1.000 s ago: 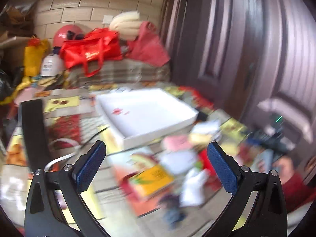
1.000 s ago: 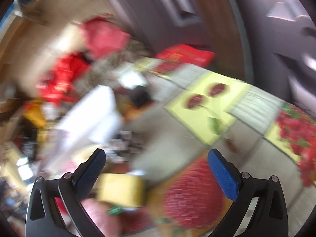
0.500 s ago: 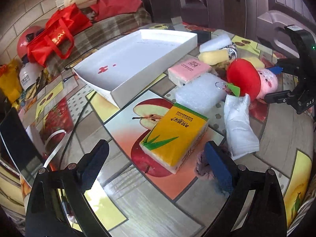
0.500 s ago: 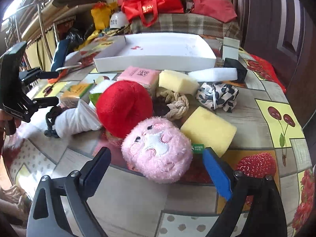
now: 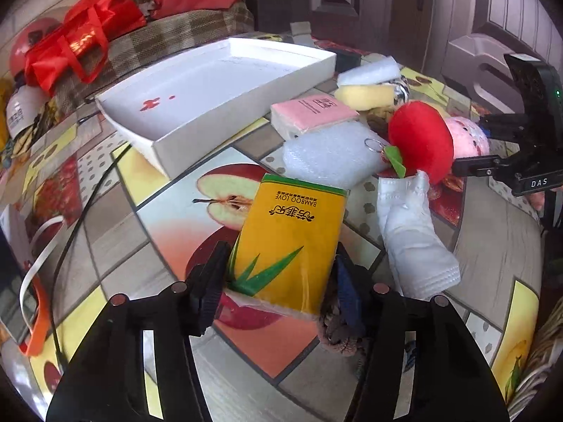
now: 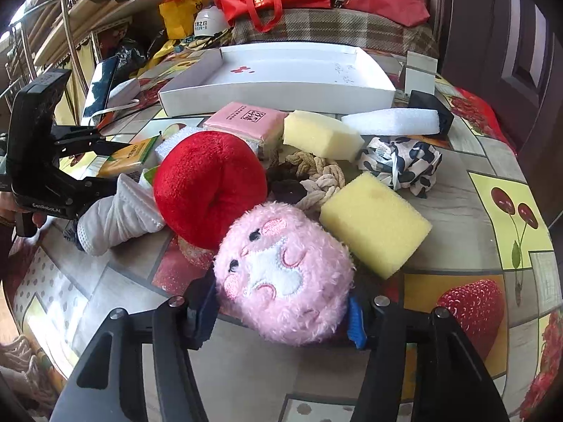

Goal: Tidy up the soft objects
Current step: 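Grasp the yellow tissue pack with left tool while right tool grasps the pink plush, then carry the tissue pack with left tool while right tool carries the plush to the white box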

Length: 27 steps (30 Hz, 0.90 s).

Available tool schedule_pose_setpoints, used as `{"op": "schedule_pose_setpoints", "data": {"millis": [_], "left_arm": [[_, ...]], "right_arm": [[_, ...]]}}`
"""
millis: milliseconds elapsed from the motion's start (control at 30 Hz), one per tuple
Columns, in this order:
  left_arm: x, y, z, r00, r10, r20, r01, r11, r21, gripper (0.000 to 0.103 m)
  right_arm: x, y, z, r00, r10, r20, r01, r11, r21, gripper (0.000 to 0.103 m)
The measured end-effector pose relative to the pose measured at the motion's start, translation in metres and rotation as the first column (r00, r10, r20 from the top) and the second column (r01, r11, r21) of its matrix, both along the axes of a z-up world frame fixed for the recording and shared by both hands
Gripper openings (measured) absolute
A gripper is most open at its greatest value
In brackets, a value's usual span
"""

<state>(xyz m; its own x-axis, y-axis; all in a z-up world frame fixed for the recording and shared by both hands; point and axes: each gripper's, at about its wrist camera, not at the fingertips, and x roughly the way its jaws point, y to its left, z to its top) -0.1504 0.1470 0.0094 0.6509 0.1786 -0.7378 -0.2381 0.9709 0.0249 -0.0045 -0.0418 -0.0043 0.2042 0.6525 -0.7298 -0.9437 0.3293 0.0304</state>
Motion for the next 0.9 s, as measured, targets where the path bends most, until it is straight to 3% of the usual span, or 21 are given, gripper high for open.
{"op": "schedule_pose_setpoints", "data": {"millis": [33, 100, 167, 267, 333, 400, 500, 600, 767, 900], "left_arm": [[-0.009, 0.001, 0.005, 0.998, 0.043, 0.037, -0.044, 0.999, 0.013, 0.053], [-0.032, 0.002, 0.025, 0.971, 0.158, 0.180, -0.171, 0.984, 0.058, 0.053], [-0.056, 0.006, 0.043, 0.903, 0.267, 0.337, -0.294, 0.955, 0.032, 0.053], [-0.066, 0.011, 0.048, 0.812, 0.396, 0.428, -0.452, 0.891, 0.033, 0.053], [-0.061, 0.011, 0.048, 0.789, 0.436, 0.433, -0.507, 0.860, 0.060, 0.053], [-0.059, 0.007, 0.049, 0.761, 0.436, 0.481, -0.529, 0.846, 0.070, 0.053], [-0.042, 0.003, 0.047, 0.765, 0.419, 0.488, -0.526, 0.845, 0.100, 0.053], [-0.024, 0.005, 0.046, 0.763, 0.417, 0.494, -0.526, 0.845, 0.100, 0.053], [-0.004, 0.012, 0.048, 0.753, 0.408, 0.516, -0.527, 0.844, 0.102, 0.053], [-0.014, 0.019, 0.049, 0.738, 0.418, 0.529, -0.517, 0.854, 0.047, 0.053]], "right_arm": [[0.001, -0.004, 0.004, 1.000, -0.005, -0.005, 0.005, 1.000, 0.020, 0.059], [0.005, -0.018, 0.019, 0.999, -0.026, -0.029, 0.029, 0.994, 0.110, 0.059], [0.013, -0.033, 0.036, 0.995, -0.084, -0.062, 0.096, 0.969, 0.228, 0.059], [0.028, -0.048, 0.050, 0.967, -0.224, -0.120, 0.254, 0.891, 0.377, 0.060], [0.033, -0.046, 0.049, 0.942, -0.313, -0.120, 0.334, 0.847, 0.414, 0.060], [0.032, -0.037, 0.044, 0.931, -0.352, -0.092, 0.357, 0.830, 0.429, 0.060], [0.033, -0.024, 0.042, 0.918, -0.387, -0.090, 0.384, 0.808, 0.447, 0.060], [0.034, -0.009, 0.042, 0.909, -0.416, -0.032, 0.380, 0.794, 0.474, 0.060], [0.032, 0.018, 0.040, 0.919, -0.395, 0.011, 0.344, 0.812, 0.472, 0.061], [0.034, 0.036, 0.043, 0.916, -0.397, 0.059, 0.323, 0.817, 0.478, 0.061]]}}
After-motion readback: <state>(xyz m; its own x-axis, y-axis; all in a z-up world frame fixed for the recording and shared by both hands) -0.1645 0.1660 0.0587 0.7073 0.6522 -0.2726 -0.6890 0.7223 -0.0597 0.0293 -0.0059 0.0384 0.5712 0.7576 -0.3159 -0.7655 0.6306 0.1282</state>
